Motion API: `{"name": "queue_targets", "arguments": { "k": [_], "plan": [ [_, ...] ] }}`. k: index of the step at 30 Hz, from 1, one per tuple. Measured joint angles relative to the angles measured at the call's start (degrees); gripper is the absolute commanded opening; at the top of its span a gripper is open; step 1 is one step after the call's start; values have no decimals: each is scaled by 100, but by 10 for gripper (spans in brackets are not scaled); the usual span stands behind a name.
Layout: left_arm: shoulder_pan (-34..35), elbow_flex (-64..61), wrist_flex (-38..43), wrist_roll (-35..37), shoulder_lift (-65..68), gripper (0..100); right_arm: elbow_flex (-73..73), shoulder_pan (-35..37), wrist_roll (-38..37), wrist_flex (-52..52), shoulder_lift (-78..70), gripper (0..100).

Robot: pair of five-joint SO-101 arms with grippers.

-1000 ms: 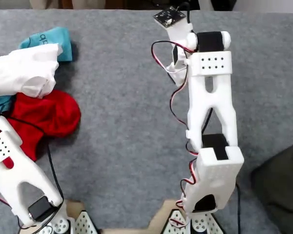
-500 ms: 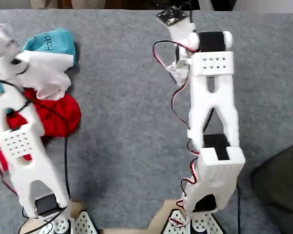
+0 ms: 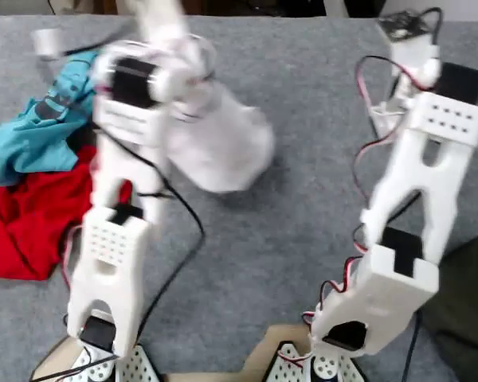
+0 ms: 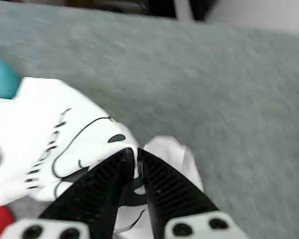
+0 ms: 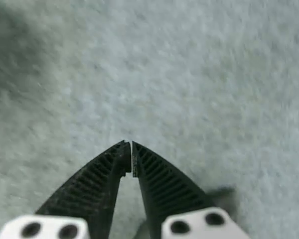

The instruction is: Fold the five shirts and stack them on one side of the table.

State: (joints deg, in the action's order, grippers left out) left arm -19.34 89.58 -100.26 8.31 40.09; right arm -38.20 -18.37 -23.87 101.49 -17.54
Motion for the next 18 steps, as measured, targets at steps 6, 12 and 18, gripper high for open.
{"name": "queue_targets", "arguments": {
  "k": [6,12,18],
  "plan": [
    [-1240,-967,0,-26,0,112,79,-563,-369,0,0,16],
    [-1116,-1644,0,457,-35,264,88,-580,-651,0,0,17],
    [431,-1574,0,870,-114,264,501,176,-721,0,0,164]
  ]
}}
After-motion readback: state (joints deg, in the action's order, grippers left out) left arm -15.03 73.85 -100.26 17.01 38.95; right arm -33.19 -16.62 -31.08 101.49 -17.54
